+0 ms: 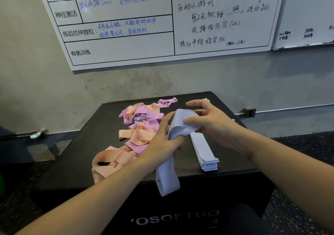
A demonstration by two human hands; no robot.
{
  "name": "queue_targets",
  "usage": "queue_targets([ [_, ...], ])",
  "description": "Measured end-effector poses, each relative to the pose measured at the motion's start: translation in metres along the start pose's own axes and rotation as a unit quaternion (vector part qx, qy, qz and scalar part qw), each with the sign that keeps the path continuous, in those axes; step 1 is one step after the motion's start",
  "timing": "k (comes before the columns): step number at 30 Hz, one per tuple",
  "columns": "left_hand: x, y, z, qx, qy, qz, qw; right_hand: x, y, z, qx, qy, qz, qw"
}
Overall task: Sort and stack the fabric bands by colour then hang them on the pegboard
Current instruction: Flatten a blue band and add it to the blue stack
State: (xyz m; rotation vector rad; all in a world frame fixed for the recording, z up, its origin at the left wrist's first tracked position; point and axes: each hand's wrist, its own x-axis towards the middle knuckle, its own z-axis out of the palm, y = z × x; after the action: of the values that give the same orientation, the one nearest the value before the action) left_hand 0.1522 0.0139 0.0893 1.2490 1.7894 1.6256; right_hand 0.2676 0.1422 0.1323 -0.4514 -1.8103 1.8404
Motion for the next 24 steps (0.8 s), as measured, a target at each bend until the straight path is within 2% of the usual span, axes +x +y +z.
queue_targets([
  [5,-0.007,0.007,0.01,0.047,0.014,0.111,0.993,-0.008,0.002,0.01,-0.127,0.049,-0.043,0.99],
  [7,-0.008,0.009,0.012,0.062,0.011,0.137,0.989,-0.011,0.001,0.01,-0.112,0.041,-0.037,0.992],
  [10,-0.01,0.014,0.012,0.036,0.037,0.144,0.988,-0.014,0.002,0.005,-0.008,-0.017,0.019,1.0],
  [13,-0.009,0.024,0.016,-0.003,0.071,0.096,0.993,-0.018,0.003,-0.003,0.115,-0.074,0.051,0.989],
  [16,-0.007,0.027,0.021,-0.061,0.093,0.007,0.994,-0.021,0.001,-0.008,0.126,-0.039,0.028,0.991],
  [20,-0.003,0.032,0.024,-0.146,0.101,-0.077,0.981,-0.024,0.009,-0.012,0.001,-0.011,-0.077,0.997],
  [22,0.0,0.031,0.025,-0.143,0.092,-0.101,0.98,-0.026,0.011,-0.015,-0.122,0.029,-0.125,0.984],
  [24,0.001,0.027,0.026,-0.131,0.086,-0.115,0.981,-0.027,0.012,-0.015,-0.175,0.063,-0.15,0.971],
])
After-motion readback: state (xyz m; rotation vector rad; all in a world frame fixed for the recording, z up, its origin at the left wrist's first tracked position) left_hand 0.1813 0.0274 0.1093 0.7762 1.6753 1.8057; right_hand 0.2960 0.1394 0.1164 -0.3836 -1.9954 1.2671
